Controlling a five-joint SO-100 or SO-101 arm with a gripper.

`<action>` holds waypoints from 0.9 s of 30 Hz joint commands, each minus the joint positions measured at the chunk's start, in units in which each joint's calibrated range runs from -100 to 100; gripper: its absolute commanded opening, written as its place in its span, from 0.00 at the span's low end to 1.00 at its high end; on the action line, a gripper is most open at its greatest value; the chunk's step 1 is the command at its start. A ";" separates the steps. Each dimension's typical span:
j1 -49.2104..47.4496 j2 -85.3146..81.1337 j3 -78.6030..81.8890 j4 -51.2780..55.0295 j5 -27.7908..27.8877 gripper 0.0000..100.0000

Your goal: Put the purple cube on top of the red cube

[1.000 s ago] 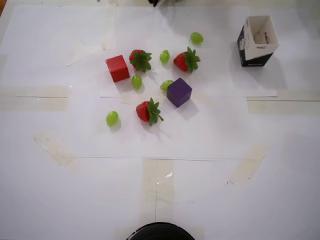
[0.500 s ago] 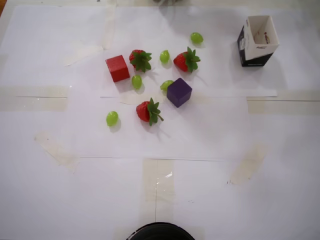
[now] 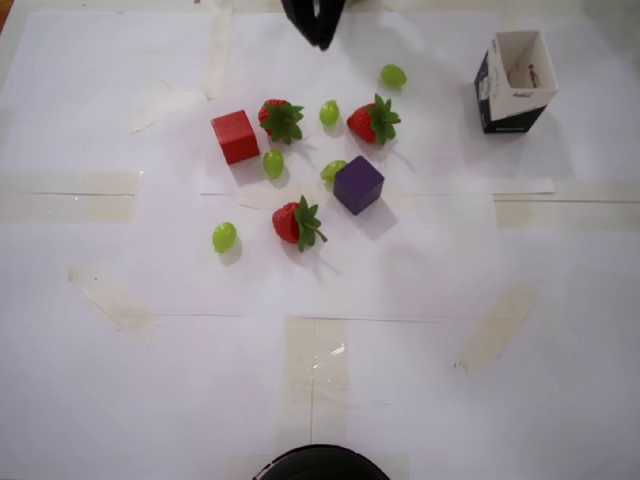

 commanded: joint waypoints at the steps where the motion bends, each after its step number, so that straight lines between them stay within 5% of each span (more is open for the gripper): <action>1: -1.75 9.96 -15.09 2.76 0.88 0.00; 18: -4.98 26.47 -20.73 0.47 0.78 0.01; 27: -7.04 26.21 -15.55 0.63 -4.49 0.19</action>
